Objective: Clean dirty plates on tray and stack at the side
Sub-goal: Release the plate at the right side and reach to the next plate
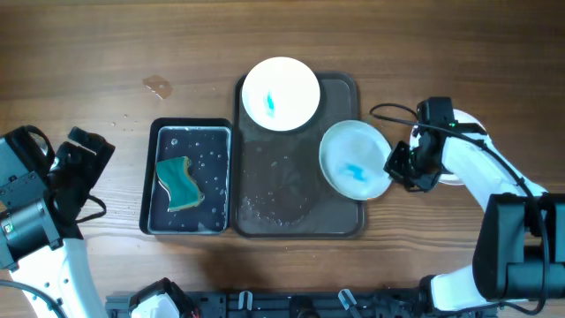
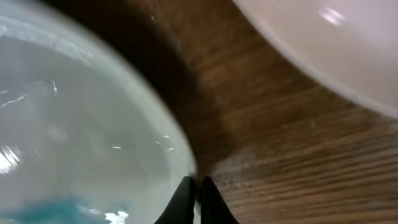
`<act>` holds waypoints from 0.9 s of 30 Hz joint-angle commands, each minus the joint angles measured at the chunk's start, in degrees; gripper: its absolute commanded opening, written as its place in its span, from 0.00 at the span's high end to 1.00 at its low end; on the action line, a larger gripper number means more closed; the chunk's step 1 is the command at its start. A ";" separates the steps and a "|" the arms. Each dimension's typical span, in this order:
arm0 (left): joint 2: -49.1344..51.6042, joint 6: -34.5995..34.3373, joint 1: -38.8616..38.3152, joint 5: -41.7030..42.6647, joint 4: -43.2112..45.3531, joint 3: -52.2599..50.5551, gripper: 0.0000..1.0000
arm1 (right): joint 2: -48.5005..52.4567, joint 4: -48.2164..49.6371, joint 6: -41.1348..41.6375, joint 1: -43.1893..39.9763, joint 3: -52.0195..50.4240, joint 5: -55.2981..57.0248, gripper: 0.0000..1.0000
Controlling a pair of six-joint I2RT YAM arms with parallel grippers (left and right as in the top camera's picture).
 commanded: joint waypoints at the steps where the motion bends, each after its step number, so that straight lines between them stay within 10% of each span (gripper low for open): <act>1: -0.33 0.31 0.31 0.48 0.15 1.01 0.00 | -1.14 -0.07 -1.64 2.67 -0.66 -3.15 0.95; 14: -0.33 0.31 0.31 0.48 0.15 1.01 0.00 | -12.17 0.87 30.64 28.28 -0.66 -1.68 0.94; 16: -0.33 0.31 0.31 0.48 0.15 1.01 0.00 | -12.35 3.28 26.84 30.08 -0.50 -0.02 0.76; 27: -0.33 0.31 0.31 0.48 0.15 0.98 0.00 | -12.26 10.99 -36.35 24.57 5.60 6.88 0.60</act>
